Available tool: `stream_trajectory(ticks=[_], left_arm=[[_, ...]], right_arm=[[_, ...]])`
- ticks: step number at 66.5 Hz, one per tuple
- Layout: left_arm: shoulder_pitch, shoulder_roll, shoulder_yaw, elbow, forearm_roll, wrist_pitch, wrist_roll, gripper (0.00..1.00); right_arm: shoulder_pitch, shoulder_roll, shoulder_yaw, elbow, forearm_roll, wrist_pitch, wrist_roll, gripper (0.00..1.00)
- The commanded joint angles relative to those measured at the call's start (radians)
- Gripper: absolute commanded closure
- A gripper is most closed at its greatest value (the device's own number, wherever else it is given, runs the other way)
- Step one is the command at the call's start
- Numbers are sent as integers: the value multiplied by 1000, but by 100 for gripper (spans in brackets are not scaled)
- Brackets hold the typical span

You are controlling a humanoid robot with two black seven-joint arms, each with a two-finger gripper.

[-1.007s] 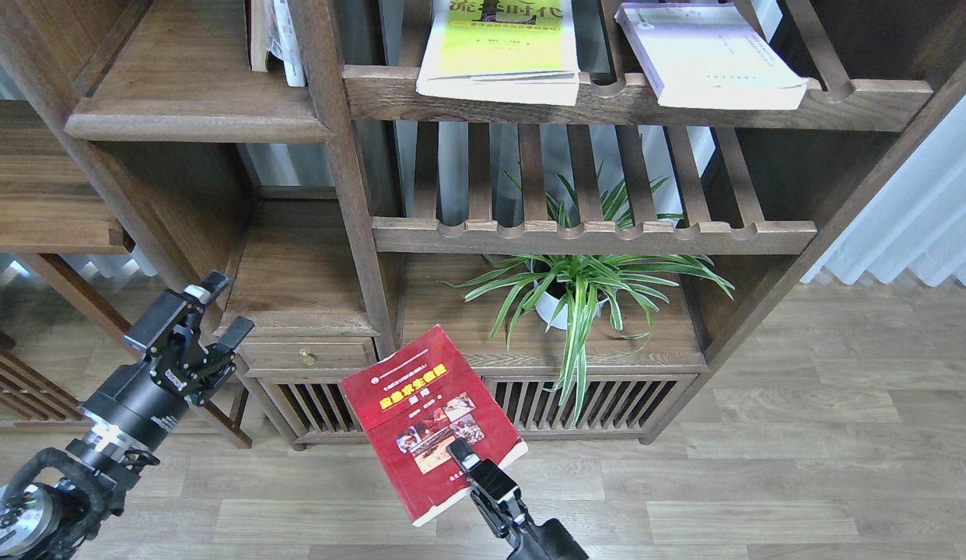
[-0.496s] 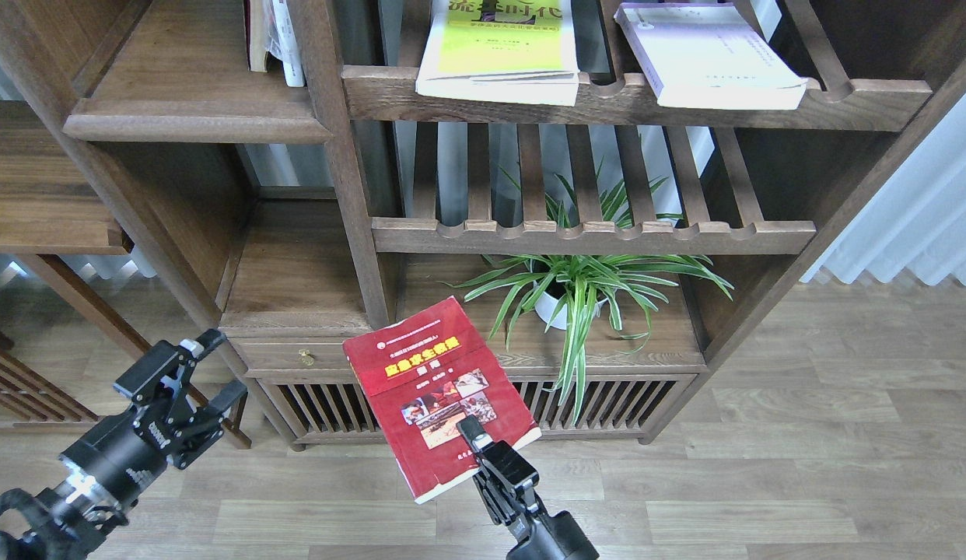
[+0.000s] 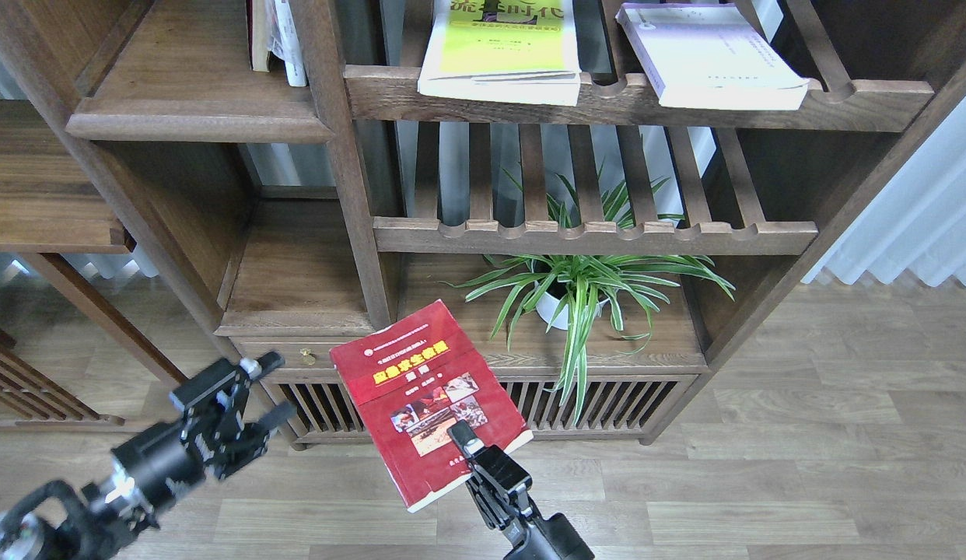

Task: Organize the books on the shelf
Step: 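Bring the left gripper up toward the red book's edge, then grasp the red book with the left gripper beside the right gripper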

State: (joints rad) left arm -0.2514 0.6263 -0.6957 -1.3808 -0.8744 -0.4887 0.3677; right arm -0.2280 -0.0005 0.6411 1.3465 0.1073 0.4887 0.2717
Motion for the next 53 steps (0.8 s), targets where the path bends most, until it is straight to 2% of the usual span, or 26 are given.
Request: stream_trajectory(ticks=[1,9,13,16,53], left_arm=[[-39,-14,-39,0,0,0,5,0],[-39,-7,-48,0,2,0,33,0],[-35,-8,-61,8,3,0,92,0],[-35,-11,-65,16,6,0,120,0],[-17,4,-28,57,15,0,121,0]], right_arm=[[13,0,6,13,0,0,0,97],[13,0,17,25,0,0,1,97],[13,0,23,29,0,0,1,97],[15,0,28,33,0,0,1,97],[44,0,48,39,8,0,0,97]])
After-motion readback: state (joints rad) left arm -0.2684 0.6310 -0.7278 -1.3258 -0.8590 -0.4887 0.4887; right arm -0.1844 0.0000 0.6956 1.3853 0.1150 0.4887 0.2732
